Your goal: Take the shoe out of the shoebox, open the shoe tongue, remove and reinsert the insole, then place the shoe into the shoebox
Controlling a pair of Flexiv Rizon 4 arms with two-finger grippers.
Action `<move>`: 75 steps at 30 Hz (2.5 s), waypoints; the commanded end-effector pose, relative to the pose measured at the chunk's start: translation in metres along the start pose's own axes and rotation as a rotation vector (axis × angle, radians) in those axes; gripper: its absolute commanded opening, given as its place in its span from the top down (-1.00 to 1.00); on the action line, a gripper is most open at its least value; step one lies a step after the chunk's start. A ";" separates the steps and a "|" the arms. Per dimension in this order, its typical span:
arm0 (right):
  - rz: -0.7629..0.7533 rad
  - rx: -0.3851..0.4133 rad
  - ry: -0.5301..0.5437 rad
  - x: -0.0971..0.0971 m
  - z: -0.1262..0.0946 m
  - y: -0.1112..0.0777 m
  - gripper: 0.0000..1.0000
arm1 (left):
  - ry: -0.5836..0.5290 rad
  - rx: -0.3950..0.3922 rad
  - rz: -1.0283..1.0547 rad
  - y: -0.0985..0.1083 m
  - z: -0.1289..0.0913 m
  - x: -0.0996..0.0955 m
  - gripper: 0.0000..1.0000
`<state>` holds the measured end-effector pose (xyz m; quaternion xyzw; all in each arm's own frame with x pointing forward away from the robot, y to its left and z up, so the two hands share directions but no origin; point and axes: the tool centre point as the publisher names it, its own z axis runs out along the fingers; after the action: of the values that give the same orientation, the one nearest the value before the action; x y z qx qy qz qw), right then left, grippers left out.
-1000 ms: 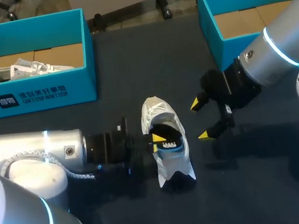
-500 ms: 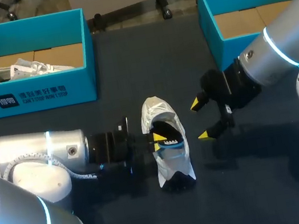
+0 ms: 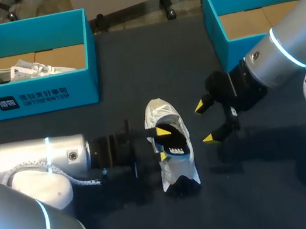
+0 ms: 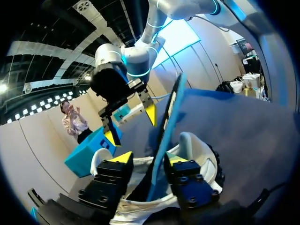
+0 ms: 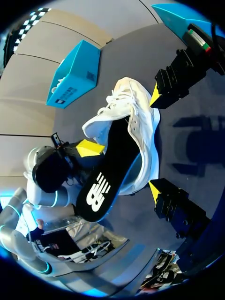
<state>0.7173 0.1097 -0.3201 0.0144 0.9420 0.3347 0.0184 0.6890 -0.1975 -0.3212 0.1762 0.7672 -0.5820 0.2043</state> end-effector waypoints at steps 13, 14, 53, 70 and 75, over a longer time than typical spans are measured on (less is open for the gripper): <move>0.000 0.001 -0.002 0.001 0.001 0.001 -1.00 | 0.033 -0.019 0.020 -0.002 0.004 0.014 1.00; 0.000 0.001 -0.002 0.001 0.001 0.001 -1.00 | 0.032 -0.020 0.021 -0.001 0.005 0.013 1.00; 0.000 0.001 -0.002 0.001 0.001 0.001 -1.00 | -0.006 -0.004 0.002 -0.006 0.002 0.001 0.33; 0.000 0.001 -0.002 0.001 0.001 0.001 -1.00 | 0.043 0.002 0.039 0.016 0.018 0.003 1.00; 0.000 0.001 -0.002 0.001 0.001 0.001 -1.00 | 0.050 0.027 0.076 0.020 0.020 -0.002 1.00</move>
<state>0.7173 0.1097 -0.3201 0.0144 0.9420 0.3347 0.0184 0.6953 -0.2083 -0.3382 0.2149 0.7619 -0.5755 0.2054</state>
